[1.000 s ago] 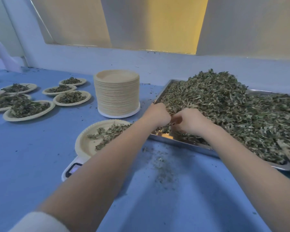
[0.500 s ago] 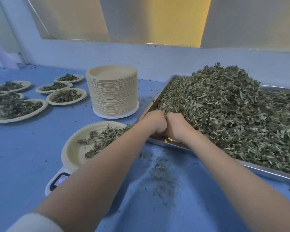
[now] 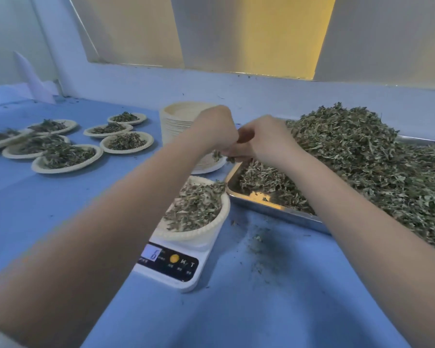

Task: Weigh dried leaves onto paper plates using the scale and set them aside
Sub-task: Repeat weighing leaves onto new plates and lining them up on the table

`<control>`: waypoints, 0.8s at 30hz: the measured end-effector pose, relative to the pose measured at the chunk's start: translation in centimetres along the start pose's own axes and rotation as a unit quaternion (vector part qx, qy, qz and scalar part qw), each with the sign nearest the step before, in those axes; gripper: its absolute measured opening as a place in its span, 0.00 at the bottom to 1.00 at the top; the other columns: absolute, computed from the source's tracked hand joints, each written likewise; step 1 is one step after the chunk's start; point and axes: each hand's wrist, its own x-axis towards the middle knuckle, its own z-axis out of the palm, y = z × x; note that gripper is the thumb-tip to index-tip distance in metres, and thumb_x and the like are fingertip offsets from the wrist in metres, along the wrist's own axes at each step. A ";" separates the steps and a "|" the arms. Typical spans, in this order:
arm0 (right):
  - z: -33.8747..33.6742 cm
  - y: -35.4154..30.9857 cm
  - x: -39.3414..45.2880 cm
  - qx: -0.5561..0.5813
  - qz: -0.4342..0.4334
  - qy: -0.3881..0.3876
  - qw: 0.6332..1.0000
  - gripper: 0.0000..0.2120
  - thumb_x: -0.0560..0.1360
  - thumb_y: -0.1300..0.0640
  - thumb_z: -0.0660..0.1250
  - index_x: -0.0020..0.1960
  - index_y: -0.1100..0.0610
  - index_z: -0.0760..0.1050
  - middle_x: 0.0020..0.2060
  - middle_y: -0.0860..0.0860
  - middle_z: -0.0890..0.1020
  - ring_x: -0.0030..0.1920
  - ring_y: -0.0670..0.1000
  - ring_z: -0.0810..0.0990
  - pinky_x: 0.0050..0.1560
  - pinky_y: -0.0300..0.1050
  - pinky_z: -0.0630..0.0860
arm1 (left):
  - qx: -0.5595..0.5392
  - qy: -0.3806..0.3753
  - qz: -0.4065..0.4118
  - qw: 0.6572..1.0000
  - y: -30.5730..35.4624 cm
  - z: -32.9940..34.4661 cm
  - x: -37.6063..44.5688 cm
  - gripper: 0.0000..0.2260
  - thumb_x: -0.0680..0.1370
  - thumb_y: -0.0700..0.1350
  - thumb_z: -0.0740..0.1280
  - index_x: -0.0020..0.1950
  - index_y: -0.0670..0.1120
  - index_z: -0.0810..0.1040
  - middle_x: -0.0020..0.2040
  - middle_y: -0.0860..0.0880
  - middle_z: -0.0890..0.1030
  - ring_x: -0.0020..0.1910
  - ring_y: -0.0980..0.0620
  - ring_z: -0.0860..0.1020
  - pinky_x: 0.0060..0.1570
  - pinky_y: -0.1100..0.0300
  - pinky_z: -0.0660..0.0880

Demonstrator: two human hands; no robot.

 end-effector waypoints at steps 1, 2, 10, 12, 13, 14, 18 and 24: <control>0.7 -1.0 0.1 -0.005 -0.007 -0.010 1.000 0.11 0.66 0.51 0.78 0.40 0.59 0.83 0.29 0.48 0.82 0.31 0.41 0.79 0.28 0.30 0.66 | 0.000 0.003 -0.011 1.000 -0.9 -0.7 -0.7 0.13 0.75 0.33 0.59 0.57 0.36 0.78 0.54 0.36 0.80 0.55 0.39 0.77 0.43 0.55 0.71; 1.4 -1.8 0.2 -0.011 -0.014 -0.025 1.000 0.13 0.66 0.51 0.78 0.41 0.60 0.83 0.32 0.51 0.83 0.33 0.43 0.80 0.29 0.33 0.67 | -0.006 0.003 -0.025 1.000 -1.8 -1.3 -1.3 0.13 0.74 0.33 0.60 0.56 0.35 0.78 0.54 0.36 0.80 0.56 0.39 0.77 0.45 0.54 0.73; 5.8 -3.8 -0.1 -0.063 -0.031 -0.118 0.991 0.17 0.70 0.43 0.72 0.43 0.58 0.83 0.29 0.50 0.80 0.22 0.40 0.76 0.23 0.29 0.66 | -0.049 -0.034 -0.118 0.991 -7.7 -2.5 -5.6 0.13 0.76 0.38 0.59 0.55 0.39 0.81 0.50 0.41 0.83 0.43 0.43 0.82 0.40 0.57 0.78; 6.0 -3.7 0.1 -0.062 -0.032 -0.093 0.993 0.18 0.72 0.43 0.70 0.42 0.58 0.83 0.32 0.53 0.81 0.24 0.42 0.76 0.24 0.30 0.67 | -0.083 -0.023 -0.126 0.988 -8.6 -2.6 -5.7 0.12 0.77 0.39 0.59 0.55 0.39 0.80 0.49 0.43 0.81 0.38 0.46 0.80 0.38 0.58 0.77; 6.0 -3.7 0.1 -0.053 -0.030 -0.081 0.995 0.16 0.73 0.44 0.69 0.43 0.58 0.83 0.34 0.52 0.82 0.24 0.43 0.77 0.26 0.30 0.69 | -0.110 -0.016 -0.129 0.985 -9.0 -2.7 -5.7 0.11 0.78 0.39 0.59 0.54 0.40 0.79 0.46 0.44 0.80 0.34 0.48 0.78 0.37 0.58 0.77; 6.0 -3.7 0.1 -0.049 -0.030 -0.071 0.996 0.14 0.74 0.45 0.69 0.43 0.57 0.82 0.35 0.50 0.82 0.25 0.42 0.78 0.28 0.32 0.71 | -0.132 -0.007 -0.132 0.982 -9.2 -2.7 -5.7 0.11 0.78 0.39 0.59 0.54 0.40 0.79 0.44 0.45 0.79 0.32 0.50 0.77 0.35 0.59 0.76; 6.3 -3.4 -0.2 -0.025 -0.035 -0.044 0.998 0.07 0.74 0.48 0.70 0.42 0.51 0.82 0.31 0.43 0.80 0.25 0.41 0.79 0.30 0.31 0.73 | -0.192 0.013 -0.140 0.971 -10.0 -2.6 -6.0 0.09 0.78 0.40 0.62 0.53 0.41 0.80 0.40 0.48 0.78 0.29 0.53 0.75 0.29 0.62 0.73; 7.7 -2.7 -1.0 0.018 -0.025 -0.048 0.998 0.03 0.74 0.51 0.71 0.42 0.48 0.82 0.32 0.44 0.82 0.26 0.41 0.79 0.29 0.28 0.73 | -0.236 0.027 -0.148 0.960 -11.4 -1.5 -6.4 0.07 0.78 0.40 0.63 0.49 0.43 0.81 0.38 0.49 0.79 0.29 0.53 0.75 0.30 0.63 0.73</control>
